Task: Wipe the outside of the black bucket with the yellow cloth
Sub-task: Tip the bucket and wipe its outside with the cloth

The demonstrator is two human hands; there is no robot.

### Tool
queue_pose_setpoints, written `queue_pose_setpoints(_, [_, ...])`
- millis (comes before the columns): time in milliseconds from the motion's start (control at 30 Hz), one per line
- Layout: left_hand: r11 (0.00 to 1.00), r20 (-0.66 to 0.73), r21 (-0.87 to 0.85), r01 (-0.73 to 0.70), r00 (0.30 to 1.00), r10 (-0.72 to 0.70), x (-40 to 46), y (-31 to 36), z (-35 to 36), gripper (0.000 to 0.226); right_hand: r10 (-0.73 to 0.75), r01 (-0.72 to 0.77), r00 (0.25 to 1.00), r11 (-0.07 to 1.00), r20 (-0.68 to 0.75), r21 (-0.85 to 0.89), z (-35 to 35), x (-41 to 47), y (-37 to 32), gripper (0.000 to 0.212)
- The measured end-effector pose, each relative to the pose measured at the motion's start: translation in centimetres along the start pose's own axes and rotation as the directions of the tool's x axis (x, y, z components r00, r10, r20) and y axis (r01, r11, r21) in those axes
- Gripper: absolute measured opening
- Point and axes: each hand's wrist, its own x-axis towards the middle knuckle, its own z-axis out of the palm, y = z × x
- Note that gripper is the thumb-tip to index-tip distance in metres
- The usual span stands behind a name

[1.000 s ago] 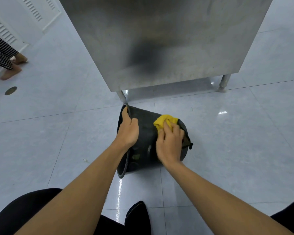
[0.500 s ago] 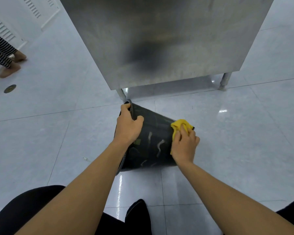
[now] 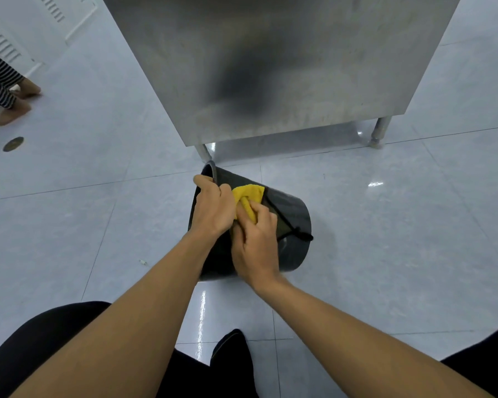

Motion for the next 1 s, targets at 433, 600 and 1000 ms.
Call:
queue_pose_setpoints(433, [0.998,-0.004,0.062,-0.014,1.000,0.015,1.0,-0.9,0.4,0.052,0.254,-0.269,0.957,0.958,-0.143,-0.099,-0.9,0.5,4.9,0.030])
queue_pose_setpoints(600, [0.999,-0.010,0.018,0.036,0.999,-0.036,0.9,0.0,0.2,0.040,-0.017,0.020,0.999,0.997,-0.042,0.080,0.2,0.7,-0.8,0.033])
queue_pose_setpoints(1000, [0.979,-0.033,0.170,-0.111,0.992,0.119,0.7,-0.1,-0.3,0.036,0.523,-0.532,0.846,0.837,-0.098,-0.125,-3.1,0.3,10.9,0.026])
